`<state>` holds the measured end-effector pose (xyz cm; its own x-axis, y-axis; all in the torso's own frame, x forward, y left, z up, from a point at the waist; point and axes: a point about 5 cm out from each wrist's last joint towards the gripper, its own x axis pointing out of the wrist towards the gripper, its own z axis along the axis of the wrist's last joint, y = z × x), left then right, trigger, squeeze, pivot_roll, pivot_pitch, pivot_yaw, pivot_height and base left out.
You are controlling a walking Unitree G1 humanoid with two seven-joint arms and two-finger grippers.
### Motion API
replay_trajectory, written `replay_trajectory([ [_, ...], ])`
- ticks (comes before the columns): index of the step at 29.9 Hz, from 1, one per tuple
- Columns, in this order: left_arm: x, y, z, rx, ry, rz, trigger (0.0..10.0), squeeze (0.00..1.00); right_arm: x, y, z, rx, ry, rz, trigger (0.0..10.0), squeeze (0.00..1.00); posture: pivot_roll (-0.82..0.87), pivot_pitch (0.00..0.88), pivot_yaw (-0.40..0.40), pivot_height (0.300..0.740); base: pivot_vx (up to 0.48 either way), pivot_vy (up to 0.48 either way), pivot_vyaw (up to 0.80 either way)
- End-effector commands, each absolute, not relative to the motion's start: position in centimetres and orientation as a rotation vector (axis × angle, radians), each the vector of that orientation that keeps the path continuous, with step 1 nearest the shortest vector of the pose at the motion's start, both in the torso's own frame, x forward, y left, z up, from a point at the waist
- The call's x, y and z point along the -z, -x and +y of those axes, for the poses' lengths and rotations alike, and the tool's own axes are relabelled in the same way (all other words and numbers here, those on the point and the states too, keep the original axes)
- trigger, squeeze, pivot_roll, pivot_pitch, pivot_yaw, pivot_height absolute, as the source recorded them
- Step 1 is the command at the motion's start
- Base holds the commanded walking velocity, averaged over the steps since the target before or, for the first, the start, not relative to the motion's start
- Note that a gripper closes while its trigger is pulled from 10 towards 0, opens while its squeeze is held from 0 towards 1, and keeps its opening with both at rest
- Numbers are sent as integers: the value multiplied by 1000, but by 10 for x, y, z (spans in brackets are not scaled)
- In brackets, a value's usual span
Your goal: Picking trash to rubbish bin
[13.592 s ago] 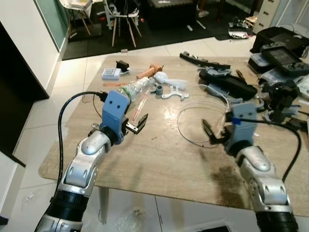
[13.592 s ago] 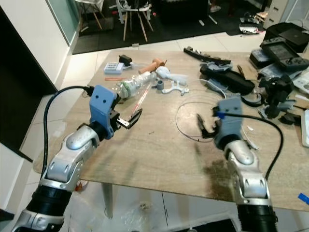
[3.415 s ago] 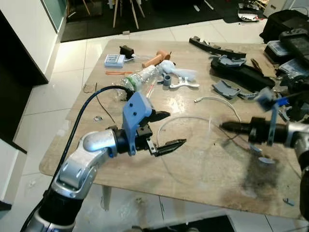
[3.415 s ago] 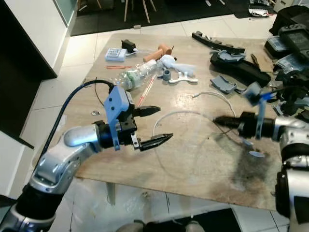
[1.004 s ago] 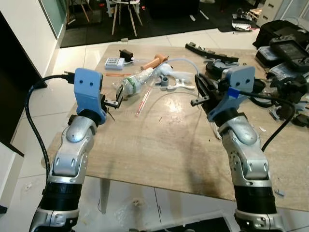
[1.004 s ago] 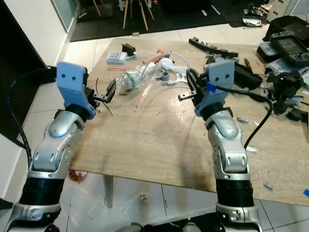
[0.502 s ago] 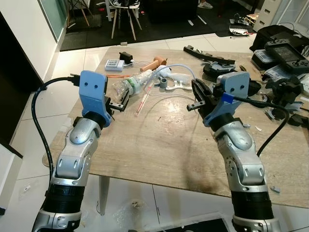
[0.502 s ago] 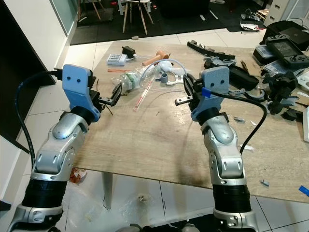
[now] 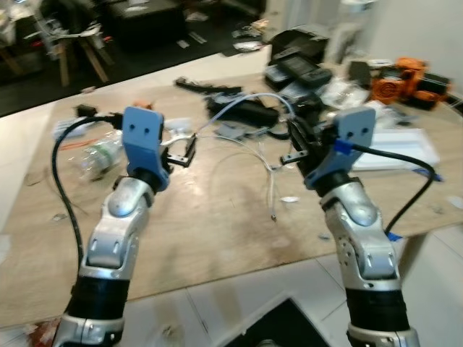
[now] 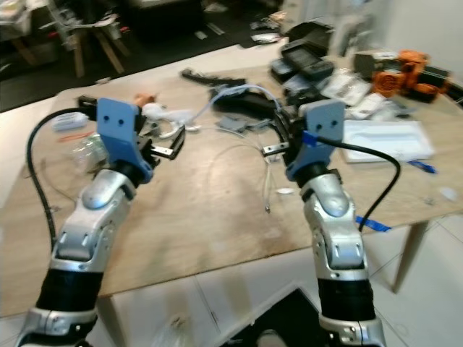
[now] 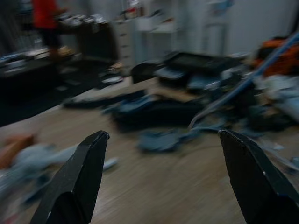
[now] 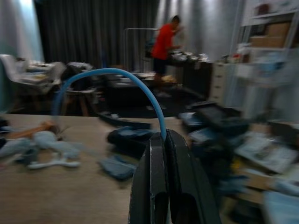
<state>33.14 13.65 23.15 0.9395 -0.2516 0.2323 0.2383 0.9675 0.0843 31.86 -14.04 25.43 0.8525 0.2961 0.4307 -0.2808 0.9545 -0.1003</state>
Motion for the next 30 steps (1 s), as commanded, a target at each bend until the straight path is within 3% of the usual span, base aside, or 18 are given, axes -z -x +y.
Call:
replay_trajectory([
  [1,-230,-331,139,248,-59,-238,10000,0,-258,-316,-133,-333,42,-475,10000,0,-24,138,66,740,0,0,-800],
  [30,-235,-335,150,216,-78,-251,10000,0,-268,-326,-133,-327,50,-492,10000,0,-17,153,60,740,0,0,-800],
])
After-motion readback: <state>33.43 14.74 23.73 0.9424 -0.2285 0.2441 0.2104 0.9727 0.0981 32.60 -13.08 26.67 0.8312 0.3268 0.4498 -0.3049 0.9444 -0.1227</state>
